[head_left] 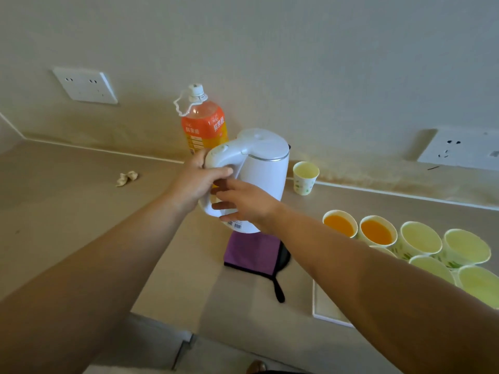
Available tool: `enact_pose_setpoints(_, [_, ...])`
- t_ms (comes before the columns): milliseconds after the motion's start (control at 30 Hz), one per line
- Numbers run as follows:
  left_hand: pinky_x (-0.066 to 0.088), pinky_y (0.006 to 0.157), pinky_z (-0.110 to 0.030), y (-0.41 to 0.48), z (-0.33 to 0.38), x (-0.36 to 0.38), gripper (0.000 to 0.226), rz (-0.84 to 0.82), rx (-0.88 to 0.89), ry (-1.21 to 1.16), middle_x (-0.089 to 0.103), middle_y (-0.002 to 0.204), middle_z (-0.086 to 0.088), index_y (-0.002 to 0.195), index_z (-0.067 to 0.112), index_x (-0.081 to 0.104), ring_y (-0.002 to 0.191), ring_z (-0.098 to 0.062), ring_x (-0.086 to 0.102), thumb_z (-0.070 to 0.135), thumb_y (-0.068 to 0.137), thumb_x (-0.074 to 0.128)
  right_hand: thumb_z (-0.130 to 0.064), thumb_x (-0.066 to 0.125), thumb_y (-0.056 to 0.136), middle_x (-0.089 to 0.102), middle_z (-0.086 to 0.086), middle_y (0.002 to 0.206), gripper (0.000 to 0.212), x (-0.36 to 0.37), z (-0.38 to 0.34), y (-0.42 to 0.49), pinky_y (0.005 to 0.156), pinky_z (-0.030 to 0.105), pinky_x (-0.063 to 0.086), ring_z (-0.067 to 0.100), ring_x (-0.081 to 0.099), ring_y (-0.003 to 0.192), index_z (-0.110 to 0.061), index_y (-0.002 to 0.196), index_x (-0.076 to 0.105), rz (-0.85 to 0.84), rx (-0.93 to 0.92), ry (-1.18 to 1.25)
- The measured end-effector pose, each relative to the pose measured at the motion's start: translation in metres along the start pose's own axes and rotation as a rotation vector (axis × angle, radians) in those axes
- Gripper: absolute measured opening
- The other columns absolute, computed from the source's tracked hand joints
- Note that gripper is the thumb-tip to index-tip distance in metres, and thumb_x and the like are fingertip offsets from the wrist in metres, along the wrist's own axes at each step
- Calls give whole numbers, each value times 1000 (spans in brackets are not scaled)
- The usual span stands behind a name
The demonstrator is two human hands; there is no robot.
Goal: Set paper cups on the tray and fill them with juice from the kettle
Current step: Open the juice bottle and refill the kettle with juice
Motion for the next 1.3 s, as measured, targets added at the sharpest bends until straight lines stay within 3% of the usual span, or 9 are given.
enact_pose_setpoints(267, [48,94,-36,53,-46,-1,41,-98,-30,-2,63,100,7,111,27,54,101,-17,60,1,82,69,-14,52,96,58,-2,125,37,-26,24,38,92,16,39,6,51,113,-15,132,50,224,-34,-203])
enact_pose_setpoints(367, [48,94,-36,66,-60,0,41,-143,-28,-19,63,101,8,102,35,56,101,-15,60,1,83,68,-25,59,92,71,-2,101,9,-40,46,46,95,30,47,11,64,99,-23,96,66,508,13,-138])
enact_pose_setpoints(433, [47,91,-31,72,-68,0,44,-150,-39,-34,63,103,10,107,35,56,100,-12,59,0,83,67,-33,64,88,70,-4,82,16,-53,55,45,81,27,49,11,63,82,-20,78,62,711,47,-54])
enact_pose_setpoints(500, [46,87,-26,77,-74,-2,46,-143,-66,-55,63,105,10,117,28,54,101,-10,59,-1,83,66,-39,70,82,62,-5,82,27,-65,61,43,71,23,43,11,56,79,-17,84,56,834,81,-22])
enact_pose_setpoints(667, [46,77,-21,85,-79,-13,49,-184,-124,-62,62,101,13,108,33,55,93,-3,58,-8,82,62,-46,80,68,45,-10,124,80,-70,69,52,96,29,41,8,47,113,-21,133,41,737,54,16])
enact_pose_setpoints(767, [45,72,-22,85,-82,-24,50,-188,-170,-55,62,98,9,109,30,57,90,-8,58,-7,77,65,-62,80,53,56,-9,127,96,-66,70,58,101,39,46,10,54,117,-25,134,45,665,25,46])
enact_pose_setpoints(967, [45,75,-26,85,-87,-47,61,-249,-217,40,63,104,-4,121,18,58,99,-19,57,5,62,67,-47,68,81,57,-12,119,61,-57,75,47,93,24,44,6,56,110,-17,130,46,633,30,110])
enact_pose_setpoints(1167, [45,83,-29,85,-83,-46,51,-271,-148,210,59,111,-2,122,23,50,109,-23,55,0,78,64,-64,44,87,53,-4,130,66,-73,62,56,106,39,36,17,47,124,-19,136,43,674,98,196])
enact_pose_setpoints(1300, [38,90,-25,67,-58,-36,64,-172,200,469,51,126,-1,134,21,47,114,-13,48,26,73,62,-59,38,94,55,-9,107,48,-89,51,70,106,36,35,18,51,119,-24,126,49,664,124,260])
Point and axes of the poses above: each hand's wrist, its own y-axis towards the middle knuckle, its own x-axis out of the palm, z = x × y, the point moved 1 cm from there along y, towards the middle knuckle
